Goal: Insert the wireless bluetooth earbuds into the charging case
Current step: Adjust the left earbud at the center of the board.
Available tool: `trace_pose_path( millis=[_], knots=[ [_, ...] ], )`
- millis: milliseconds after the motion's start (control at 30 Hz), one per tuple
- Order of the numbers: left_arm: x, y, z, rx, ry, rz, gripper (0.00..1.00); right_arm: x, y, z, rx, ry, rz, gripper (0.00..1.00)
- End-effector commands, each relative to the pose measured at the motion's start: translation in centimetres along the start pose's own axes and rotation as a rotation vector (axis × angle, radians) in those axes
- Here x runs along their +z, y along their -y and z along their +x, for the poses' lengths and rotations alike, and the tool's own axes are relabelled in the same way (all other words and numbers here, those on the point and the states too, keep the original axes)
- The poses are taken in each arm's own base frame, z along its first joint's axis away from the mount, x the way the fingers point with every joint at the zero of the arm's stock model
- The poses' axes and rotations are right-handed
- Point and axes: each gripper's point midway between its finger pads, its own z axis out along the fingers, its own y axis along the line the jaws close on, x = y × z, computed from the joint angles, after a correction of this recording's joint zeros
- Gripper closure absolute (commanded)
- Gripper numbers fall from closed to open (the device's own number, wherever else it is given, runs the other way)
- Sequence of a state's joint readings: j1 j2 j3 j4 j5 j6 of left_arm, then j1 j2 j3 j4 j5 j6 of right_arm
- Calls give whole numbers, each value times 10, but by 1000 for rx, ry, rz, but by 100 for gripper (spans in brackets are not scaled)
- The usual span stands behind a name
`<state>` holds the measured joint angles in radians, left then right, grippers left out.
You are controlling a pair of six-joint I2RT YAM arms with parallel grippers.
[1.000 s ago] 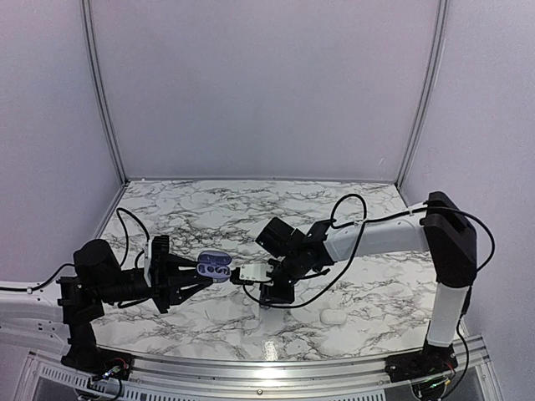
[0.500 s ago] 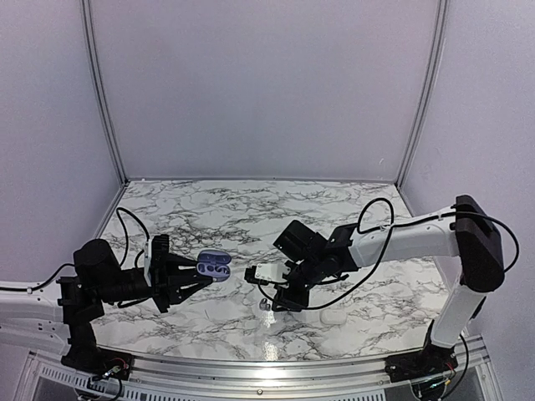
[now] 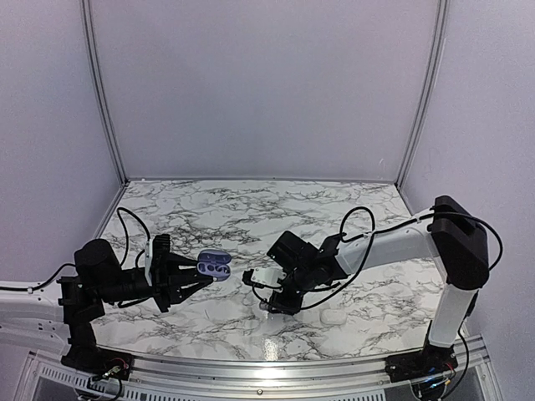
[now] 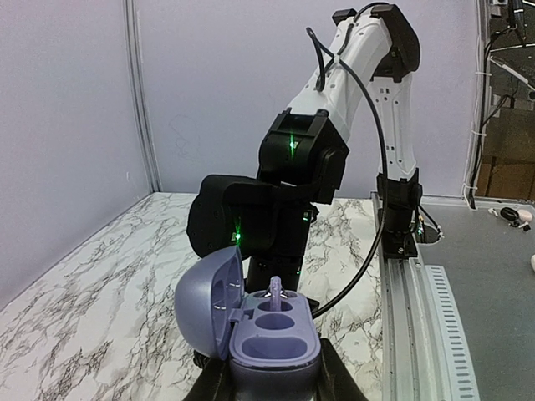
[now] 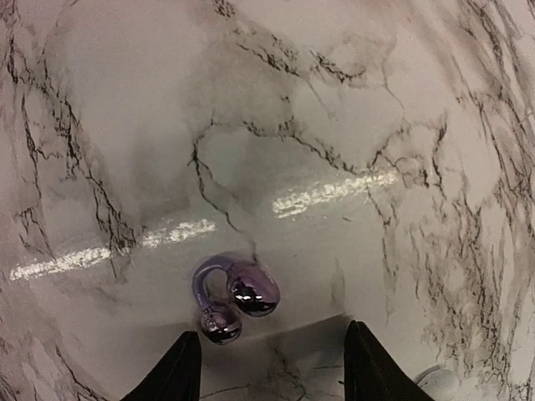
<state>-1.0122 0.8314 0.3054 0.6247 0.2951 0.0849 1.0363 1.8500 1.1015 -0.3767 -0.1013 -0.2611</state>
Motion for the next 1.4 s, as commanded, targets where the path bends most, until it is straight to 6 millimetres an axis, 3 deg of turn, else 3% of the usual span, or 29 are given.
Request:
trace_pose_path(
  millis=[0, 400, 567, 767, 900, 1133, 1367],
  knots=[
    [-1, -4, -13, 5, 46, -19, 100, 4, 20, -6, 55, 13, 76, 51],
    [-1, -6, -11, -2, 41, -30, 100, -4, 53, 3, 133, 35, 102, 54],
    [-2, -7, -11, 2, 42, -33, 100, -27, 24, -14, 27, 136, 23, 55],
    [0, -7, -10, 1, 38, -31, 100, -43, -11, -30, -127, 229, 1, 66],
    [0, -6, -11, -2, 41, -24, 100, -39, -16, -35, -161, 253, -15, 75],
    [0, -5, -12, -6, 43, -21, 100, -21, -10, -41, -170, 246, 11, 75],
    [-5, -6, -14, -8, 59, -33, 100, -1, -2, -34, -162, 192, 32, 76]
  ],
)
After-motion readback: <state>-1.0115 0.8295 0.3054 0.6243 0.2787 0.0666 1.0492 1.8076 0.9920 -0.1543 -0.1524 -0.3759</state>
